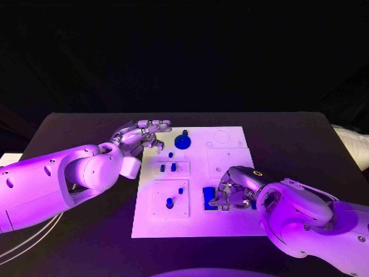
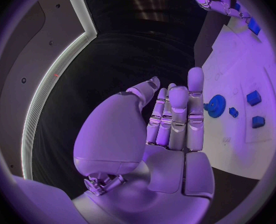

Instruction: Assemble the parts on the task board

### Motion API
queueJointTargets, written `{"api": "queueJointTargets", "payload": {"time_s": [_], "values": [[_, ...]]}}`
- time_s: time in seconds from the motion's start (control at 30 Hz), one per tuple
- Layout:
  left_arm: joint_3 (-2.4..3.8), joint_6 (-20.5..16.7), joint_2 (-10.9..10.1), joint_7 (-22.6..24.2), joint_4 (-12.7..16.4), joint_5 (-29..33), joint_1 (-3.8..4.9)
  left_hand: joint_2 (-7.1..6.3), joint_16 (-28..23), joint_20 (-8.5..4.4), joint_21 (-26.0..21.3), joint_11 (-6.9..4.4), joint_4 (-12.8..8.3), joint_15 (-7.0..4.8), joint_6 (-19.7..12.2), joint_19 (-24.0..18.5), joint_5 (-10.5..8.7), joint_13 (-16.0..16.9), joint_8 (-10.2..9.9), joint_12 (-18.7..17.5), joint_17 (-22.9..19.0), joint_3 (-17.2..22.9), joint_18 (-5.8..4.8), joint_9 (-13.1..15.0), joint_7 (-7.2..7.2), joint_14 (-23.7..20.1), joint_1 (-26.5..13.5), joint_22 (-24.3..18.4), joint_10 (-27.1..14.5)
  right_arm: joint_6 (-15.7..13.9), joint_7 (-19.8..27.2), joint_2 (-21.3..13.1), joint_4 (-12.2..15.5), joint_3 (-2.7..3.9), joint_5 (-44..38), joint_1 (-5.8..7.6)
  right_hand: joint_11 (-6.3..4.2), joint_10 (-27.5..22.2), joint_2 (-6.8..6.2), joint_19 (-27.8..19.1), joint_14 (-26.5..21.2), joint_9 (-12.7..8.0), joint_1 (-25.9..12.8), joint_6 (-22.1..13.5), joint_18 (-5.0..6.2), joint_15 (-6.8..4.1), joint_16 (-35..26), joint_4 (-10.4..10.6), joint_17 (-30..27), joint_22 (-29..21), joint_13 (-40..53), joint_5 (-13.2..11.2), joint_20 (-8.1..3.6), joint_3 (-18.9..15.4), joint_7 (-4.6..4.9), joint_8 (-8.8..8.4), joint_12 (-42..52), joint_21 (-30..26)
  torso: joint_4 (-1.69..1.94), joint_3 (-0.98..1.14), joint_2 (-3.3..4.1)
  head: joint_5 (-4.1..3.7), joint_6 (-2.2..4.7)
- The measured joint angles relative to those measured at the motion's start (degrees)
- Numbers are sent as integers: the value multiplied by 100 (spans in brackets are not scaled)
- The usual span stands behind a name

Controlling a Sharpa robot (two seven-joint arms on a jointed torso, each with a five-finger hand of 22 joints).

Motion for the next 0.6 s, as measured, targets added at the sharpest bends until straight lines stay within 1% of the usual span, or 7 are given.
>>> {"api": "queueJointTargets", "payload": {"time_s": [0.07,0.13,0.2,0.27,0.3,0.47,0.6], "values": [[0,3,-1,-1,1,-2,0,0,0,0,0,0,0,0,0,0,0,0,0,0,0,0,0,0,0,0,0,0,0,6,0,2,-2,0,-57,0,0,0,81,0,0,8,141,0,0,1,0,-59,0,0,505,-56,0,45,0,0,-24,0,1,-4,-2,-3,-1],[0,4,-3,-2,2,-4,0,0,0,0,0,0,0,0,0,0,0,0,0,0,0,0,0,0,0,0,0,0,0,-2,1,-5,0,0,-97,0,0,0,94,0,1,8,162,-2,0,1,0,-59,0,0,604,-28,0,45,-2,0,-69,0,0,-4,-3,-7,-1],[0,5,-5,-3,2,-5,0,0,0,0,0,0,0,0,0,0,0,0,0,0,0,0,0,0,0,0,0,0,0,-38,11,-67,37,0,-117,0,1,0,122,0,1,4,175,-97,0,1,-19,-16,0,0,728,150,0,33,12,-34,-124,0,0,-5,-4,-10,4],[0,6,-8,-4,4,-6,-1,0,0,0,0,0,0,0,-2,0,0,0,0,0,0,0,0,0,2,0,0,0,0,-92,23,-184,105,1,-102,3,2,0,230,0,1,-33,67,-218,0,1,-21,129,0,0,756,432,0,19,67,-144,-145,0,-3,-4,-5,-11,12],[-1,7,-10,-6,4,-7,-1,0,0,0,0,0,0,0,-12,0,0,0,0,0,-5,0,0,0,12,0,0,0,0,-133,32,-303,166,1,-59,20,12,-11,245,0,1,-53,52,-253,0,1,-21,174,-1,0,756,533,0,14,89,-189,-146,0,-3,-4,-6,-12,13],[-1,7,-35,-10,10,-9,-1,0,0,0,0,0,0,0,-21,0,0,0,0,0,-7,0,0,0,21,0,0,0,0,-266,62,-870,365,16,310,247,57,-8,259,0,20,-126,38,-303,0,21,-21,278,-1,-1,756,971,0,-51,139,-366,-145,0,-16,-8,-12,-73,23],[-1,7,-47,-11,19,-10,-1,0,0,0,1,0,0,0,-21,0,0,0,0,0,-7,0,0,0,21,0,0,1,0,-268,74,-1235,431,18,502,359,115,-55,258,-20,19,-179,38,-350,0,62,-22,310,-1,-1,757,1055,24,-83,186,-480,-226,0,-44,-18,-18,-138,40]]}}
